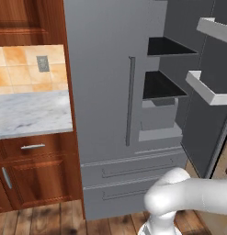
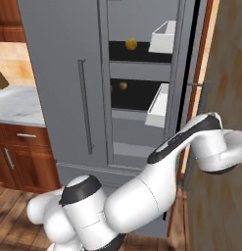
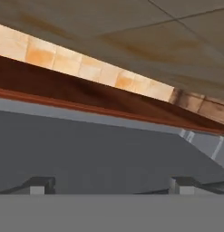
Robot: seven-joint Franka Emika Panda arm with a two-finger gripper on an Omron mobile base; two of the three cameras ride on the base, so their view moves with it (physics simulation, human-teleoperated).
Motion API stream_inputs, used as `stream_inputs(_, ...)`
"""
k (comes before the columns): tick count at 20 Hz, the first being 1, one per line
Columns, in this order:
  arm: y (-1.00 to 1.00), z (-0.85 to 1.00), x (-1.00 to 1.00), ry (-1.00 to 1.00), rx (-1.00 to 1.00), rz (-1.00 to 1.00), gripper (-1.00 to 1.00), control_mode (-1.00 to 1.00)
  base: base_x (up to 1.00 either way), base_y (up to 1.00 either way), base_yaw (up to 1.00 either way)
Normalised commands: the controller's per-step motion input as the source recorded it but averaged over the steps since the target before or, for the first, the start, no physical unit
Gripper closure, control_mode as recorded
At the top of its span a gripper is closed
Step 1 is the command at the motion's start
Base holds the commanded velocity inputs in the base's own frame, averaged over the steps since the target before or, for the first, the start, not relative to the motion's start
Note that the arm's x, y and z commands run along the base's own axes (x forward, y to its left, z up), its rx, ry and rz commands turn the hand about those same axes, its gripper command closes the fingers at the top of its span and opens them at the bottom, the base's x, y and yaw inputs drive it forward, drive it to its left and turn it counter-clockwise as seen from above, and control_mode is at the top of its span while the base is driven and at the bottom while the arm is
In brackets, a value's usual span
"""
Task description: Place the kiwi in the correct fridge rack based on whether it is a fruit or vegetable. Finally, close the fridge door.
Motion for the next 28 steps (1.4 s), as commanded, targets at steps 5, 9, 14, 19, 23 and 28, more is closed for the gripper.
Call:
stream_inputs(5, 1.00, 0.15, 0.95, -0.06, 0.11, 0.34, -1.00, -1.00, 0.00, 0.00, 0.00)
stream_inputs(9, 1.00, 0.21, 1.00, -0.07, 0.04, 0.19, -1.00, -1.00, 0.00, 0.00, 0.00)
stream_inputs(14, 1.00, 0.25, 1.00, -0.09, 0.00, 0.04, -1.00, -1.00, 0.00, 0.00, 0.00)
stream_inputs(19, 1.00, 0.10, 0.30, -0.15, -0.10, 0.00, -1.00, -1.00, 0.00, 0.00, 0.00)
stream_inputs(23, 1.00, 0.04, 0.83, -0.03, 0.00, -0.04, -1.00, -1.00, 0.00, 0.00, 0.00)
stream_inputs(28, 1.00, 0.10, 0.92, -0.05, 0.00, -0.06, -1.00, -1.00, 0.00, 0.00, 0.00)
